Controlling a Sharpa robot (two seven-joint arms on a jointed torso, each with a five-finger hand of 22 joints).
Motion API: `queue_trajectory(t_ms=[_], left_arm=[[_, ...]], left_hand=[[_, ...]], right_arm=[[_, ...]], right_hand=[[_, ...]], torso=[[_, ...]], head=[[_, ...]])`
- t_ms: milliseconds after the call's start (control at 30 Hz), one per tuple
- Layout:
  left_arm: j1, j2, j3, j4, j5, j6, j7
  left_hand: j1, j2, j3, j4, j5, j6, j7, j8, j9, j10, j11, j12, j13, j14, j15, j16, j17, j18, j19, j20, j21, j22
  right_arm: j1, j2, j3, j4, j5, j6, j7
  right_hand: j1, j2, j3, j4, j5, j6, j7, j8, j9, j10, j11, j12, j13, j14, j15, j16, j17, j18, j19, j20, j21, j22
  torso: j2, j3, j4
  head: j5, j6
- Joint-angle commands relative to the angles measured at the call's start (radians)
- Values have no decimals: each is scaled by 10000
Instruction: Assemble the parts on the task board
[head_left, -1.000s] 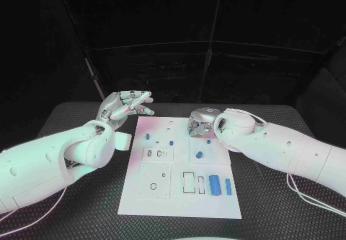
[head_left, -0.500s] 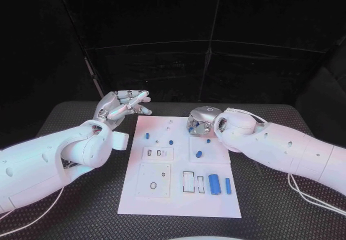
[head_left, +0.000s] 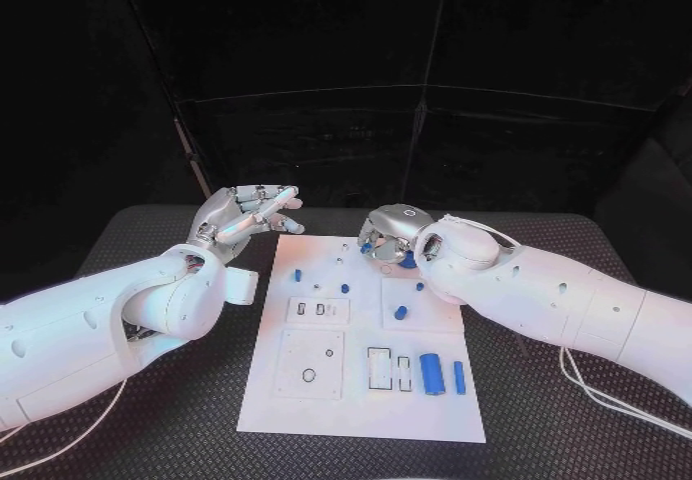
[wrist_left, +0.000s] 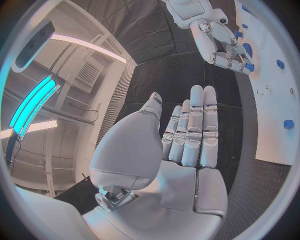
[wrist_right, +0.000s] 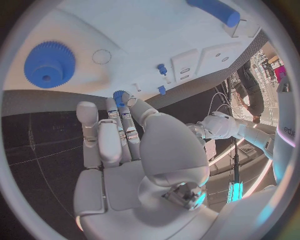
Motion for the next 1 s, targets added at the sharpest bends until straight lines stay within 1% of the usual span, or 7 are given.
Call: queue_trajectory(t_ms=[33, 300, 367, 467, 600, 733, 1000], left_arm=[[14, 22, 12, 39, 5, 69, 75], [14, 46, 13, 39, 5, 59, 85], [14, 63, 13, 26, 5, 63, 84], [14, 87, 13, 9, 5, 70, 81], [15, 113, 13, -14, 5, 80, 73], [16, 110, 14, -14, 5, 84, 63], [17, 136, 16, -33, 5, 98, 44]], left_hand=[[0, 92, 12, -41, -5, -8, 85, -60, -15, -28, 76, -53, -12, -2, 34, -36, 13, 112, 29, 37, 61, 1], [-1, 90, 8, -43, -5, -17, 95, -74, -16, -33, 82, -66, -13, -3, 38, -42, 27, 111, 26, 40, 60, 0], [-1, 90, 8, -43, -5, -17, 95, -74, -16, -33, 82, -66, -13, -3, 38, -42, 27, 111, 26, 40, 60, 0], [-1, 90, 8, -43, -5, -17, 95, -74, -16, -33, 82, -66, -13, -3, 38, -42, 27, 111, 26, 40, 60, 0], [-1, 90, 8, -43, -5, -17, 95, -74, -16, -33, 82, -66, -13, -3, 38, -42, 27, 111, 26, 40, 60, 0], [0, 89, 6, -47, -5, -24, 100, -86, -17, -38, 87, -78, -13, -4, 41, -48, 40, 111, 25, 42, 60, -1], [0, 89, 6, -47, -5, -24, 101, -87, -17, -38, 87, -79, -13, -4, 41, -49, 41, 111, 25, 42, 60, -1]], right_arm=[[70, 212, 5, -271, 45, -653, 66], [149, 757, 6, -836, -78, -890, 122], [164, 873, 5, -973, -102, -827, 154], [176, 997, 4, -1129, -112, -690, 209], [184, 1151, 2, -1310, -117, -469, 305], [188, 1274, -1, -1423, -103, -290, 382], [191, 1485, -4, -1654, -96, -35, 497]], right_hand=[[12, -129, 93, -7, 9, 74, -5, 0, 8, 207, -154, -13, -28, 218, 9, 67, 18, -137, -16, 5, 42, 18], [-55, -221, 255, 6, -9, 32, 11, -13, 3, 167, -138, -21, -32, 220, 22, 101, 36, -138, -26, 14, 68, 28], [-74, -243, 283, 11, -15, 28, 14, -12, 3, 163, -135, -19, -31, 219, 25, 102, 26, -138, -29, 17, 71, 27], [-99, -266, 309, 21, -26, 26, 15, -10, 4, 162, -133, -17, -30, 218, 27, 108, 28, -137, -36, 20, 72, 21], [-172, -327, 350, 53, -42, 15, 20, -10, 4, 149, -131, -17, -30, 215, 35, 115, 17, -135, -48, 28, 74, 12], [-236, -379, 376, 83, -27, -3, 23, -13, 3, 133, -124, -19, -31, 209, 39, 113, -8, -135, -56, 35, 74, 7], [-304, -417, 405, 127, -44, -17, 24, -12, 4, 120, -121, -18, -32, 204, 44, 115, -25, -133, -69, 42, 71, -6]], torso=[[10, 0, 20], [32, -5, 30], [39, -11, 35], [46, -13, 43], [48, -4, 33], [62, 0, 30], [61, -10, 61]], head=[[19, 15], [41, 18], [22, 16], [15, -32], [24, -95], [35, -120], [52, -188]])
